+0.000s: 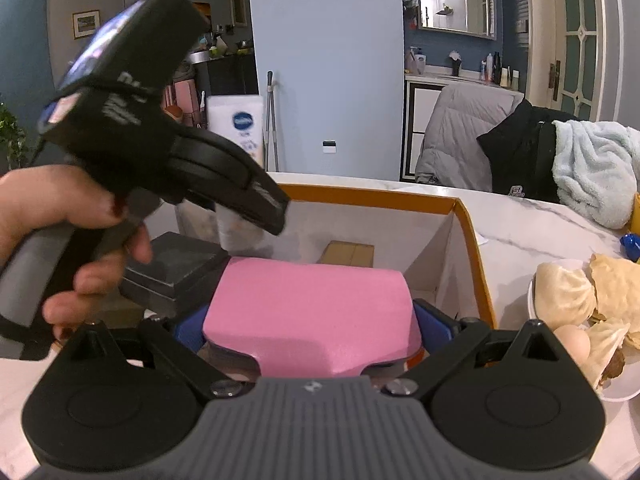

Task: Organize objects
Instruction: 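Lower the Vaseline tube with the left gripper while the right lowers the pink box inside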

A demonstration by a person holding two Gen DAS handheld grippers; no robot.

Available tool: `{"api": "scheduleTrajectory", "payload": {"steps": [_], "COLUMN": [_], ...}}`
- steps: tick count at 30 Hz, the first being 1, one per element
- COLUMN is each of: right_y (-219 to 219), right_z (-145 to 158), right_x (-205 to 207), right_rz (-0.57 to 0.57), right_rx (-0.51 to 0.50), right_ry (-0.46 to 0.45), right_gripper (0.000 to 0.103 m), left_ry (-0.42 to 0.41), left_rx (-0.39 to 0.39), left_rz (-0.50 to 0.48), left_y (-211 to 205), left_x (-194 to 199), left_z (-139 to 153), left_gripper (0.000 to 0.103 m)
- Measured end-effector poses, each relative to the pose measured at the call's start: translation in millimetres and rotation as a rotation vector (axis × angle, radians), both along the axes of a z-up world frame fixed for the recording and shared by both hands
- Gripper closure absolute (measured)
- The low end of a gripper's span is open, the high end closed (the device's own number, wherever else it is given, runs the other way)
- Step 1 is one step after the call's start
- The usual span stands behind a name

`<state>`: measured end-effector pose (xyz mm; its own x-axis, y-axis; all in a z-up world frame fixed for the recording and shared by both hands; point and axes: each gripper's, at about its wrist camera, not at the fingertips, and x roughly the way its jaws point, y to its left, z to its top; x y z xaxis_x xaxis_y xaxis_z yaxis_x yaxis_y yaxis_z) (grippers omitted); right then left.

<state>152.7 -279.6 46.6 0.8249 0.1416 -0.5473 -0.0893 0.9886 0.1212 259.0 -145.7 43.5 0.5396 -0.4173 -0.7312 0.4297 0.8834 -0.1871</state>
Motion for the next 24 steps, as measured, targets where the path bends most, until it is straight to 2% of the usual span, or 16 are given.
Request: {"api": "scheduleTrajectory", "payload": {"steps": [5,17,21,23,24], "right_y": [-3.1,-4.8,-5.2,-5.4,-5.2], "right_z": [-3.7,-13.3,-13.5,-13.8,-14.1], "right_x": [1.2,3.6,3.3,3.3,3.5], "right_rz": [0.004,0.005,0.007,0.01,0.01], "right_rx": [0.008,0.02,0.017,0.012,0.011], "right_ry": [0.014,0.034,0.033,0.031,0.031], "right_gripper": [0.003,0.002,0.002,0.001,0.001], "left_ry": [0.079,0.07,0.088,0.095,0.095], "left_rx": [-0.005,0.084,0.09,0.074,0.067], "left_rz": [-0.048,-0.043,-0.037,-0.024,-0.014], "left_y": [-10.6,-25.0,-26.2,-23.6,-21.6], "left_x": [3.4,6.5,8.5,9.5,9.6], "left_z": [-10.8,-11.2,-14.4,-15.1,-15.2], "left_gripper": [0.07,0.069,0.06,0.045,0.034]}}
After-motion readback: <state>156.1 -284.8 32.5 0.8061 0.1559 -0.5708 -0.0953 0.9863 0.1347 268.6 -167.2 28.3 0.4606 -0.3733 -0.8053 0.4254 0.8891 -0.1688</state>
